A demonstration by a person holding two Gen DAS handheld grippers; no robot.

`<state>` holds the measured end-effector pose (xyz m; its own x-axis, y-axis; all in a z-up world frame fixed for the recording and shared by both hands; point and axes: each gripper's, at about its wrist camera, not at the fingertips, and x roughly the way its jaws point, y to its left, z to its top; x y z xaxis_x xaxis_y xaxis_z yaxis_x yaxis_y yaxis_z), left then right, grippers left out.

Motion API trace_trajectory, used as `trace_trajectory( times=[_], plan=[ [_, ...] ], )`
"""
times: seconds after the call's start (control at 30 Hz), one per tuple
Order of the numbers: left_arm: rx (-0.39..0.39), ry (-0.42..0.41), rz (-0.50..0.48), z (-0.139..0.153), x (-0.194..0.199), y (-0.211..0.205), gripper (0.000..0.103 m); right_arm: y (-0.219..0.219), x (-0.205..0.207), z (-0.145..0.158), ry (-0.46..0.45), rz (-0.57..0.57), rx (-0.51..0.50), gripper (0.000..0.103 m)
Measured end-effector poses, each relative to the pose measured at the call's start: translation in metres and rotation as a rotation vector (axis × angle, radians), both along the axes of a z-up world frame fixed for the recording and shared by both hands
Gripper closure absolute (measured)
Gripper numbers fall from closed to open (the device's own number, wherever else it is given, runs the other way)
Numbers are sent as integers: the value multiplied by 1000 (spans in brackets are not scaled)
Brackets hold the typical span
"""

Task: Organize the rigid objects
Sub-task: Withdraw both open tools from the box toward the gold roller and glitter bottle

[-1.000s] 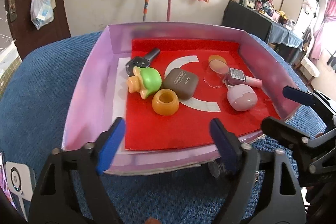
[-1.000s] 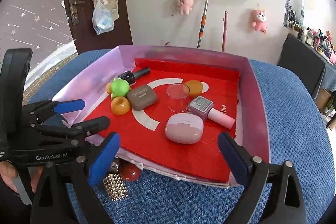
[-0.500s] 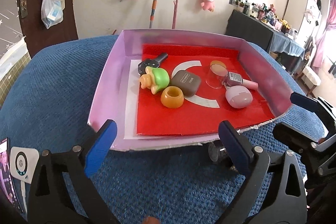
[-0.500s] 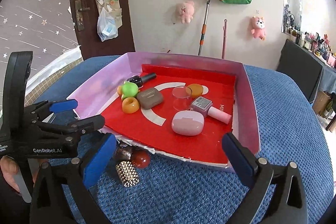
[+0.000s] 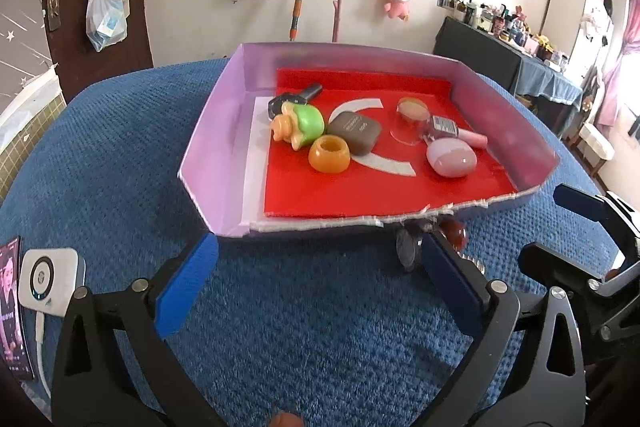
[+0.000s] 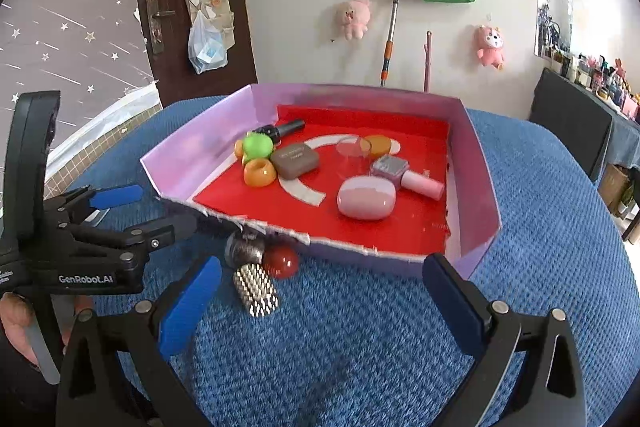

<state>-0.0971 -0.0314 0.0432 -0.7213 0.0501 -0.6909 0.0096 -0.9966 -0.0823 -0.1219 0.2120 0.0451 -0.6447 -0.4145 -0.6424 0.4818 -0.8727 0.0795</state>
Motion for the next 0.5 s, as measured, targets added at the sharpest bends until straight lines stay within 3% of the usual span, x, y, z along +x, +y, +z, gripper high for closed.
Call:
trace_trajectory(
  times=[0.5],
  plan=[
    [15, -37, -9, -20, 16, -5, 0, -15, 2, -34, -52, -12, 66, 0]
  ],
)
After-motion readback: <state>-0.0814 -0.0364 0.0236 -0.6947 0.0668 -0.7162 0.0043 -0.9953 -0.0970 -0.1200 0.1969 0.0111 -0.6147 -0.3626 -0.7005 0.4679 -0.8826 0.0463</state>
